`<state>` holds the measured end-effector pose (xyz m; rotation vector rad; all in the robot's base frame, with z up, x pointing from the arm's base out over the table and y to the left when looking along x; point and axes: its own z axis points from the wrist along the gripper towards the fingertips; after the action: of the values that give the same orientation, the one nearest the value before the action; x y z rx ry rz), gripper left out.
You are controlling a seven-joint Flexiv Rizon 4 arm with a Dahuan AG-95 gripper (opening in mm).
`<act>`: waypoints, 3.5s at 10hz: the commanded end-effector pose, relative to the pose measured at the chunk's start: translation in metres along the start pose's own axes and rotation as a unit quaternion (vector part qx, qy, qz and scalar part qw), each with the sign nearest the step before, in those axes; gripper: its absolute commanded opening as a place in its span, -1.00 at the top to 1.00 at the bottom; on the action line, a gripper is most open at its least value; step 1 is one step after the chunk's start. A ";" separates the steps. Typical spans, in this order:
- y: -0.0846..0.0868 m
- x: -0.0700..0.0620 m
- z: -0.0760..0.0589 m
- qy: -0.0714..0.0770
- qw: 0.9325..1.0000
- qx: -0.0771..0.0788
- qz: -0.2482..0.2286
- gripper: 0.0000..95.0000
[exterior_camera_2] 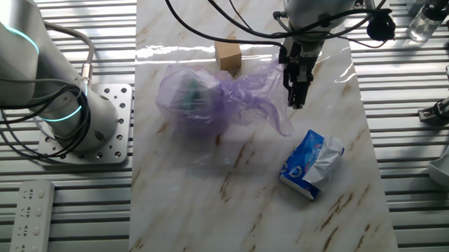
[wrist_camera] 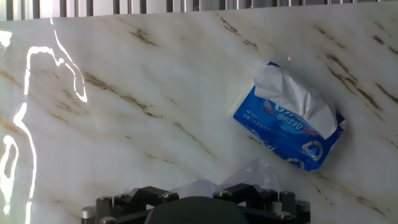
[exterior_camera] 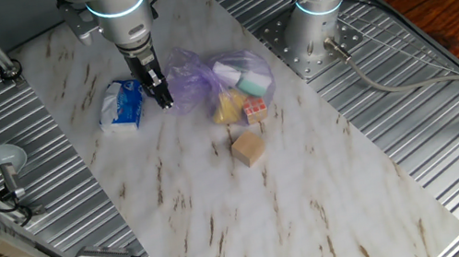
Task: Pick up a bag of things
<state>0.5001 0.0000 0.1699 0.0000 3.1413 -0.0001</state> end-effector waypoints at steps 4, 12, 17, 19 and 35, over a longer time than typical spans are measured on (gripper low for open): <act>0.000 0.000 0.000 0.006 0.992 -0.024 -0.124 1.00; 0.000 0.000 0.000 0.006 0.992 -0.022 -0.125 1.00; 0.000 0.000 0.000 0.006 0.992 -0.022 -0.126 1.00; 0.000 0.000 0.000 0.002 0.991 -0.020 -0.129 1.00; -0.008 -0.014 -0.014 -0.045 0.975 0.039 -0.212 -0.60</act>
<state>0.5136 -0.0093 0.1856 -0.6438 2.9320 -0.1389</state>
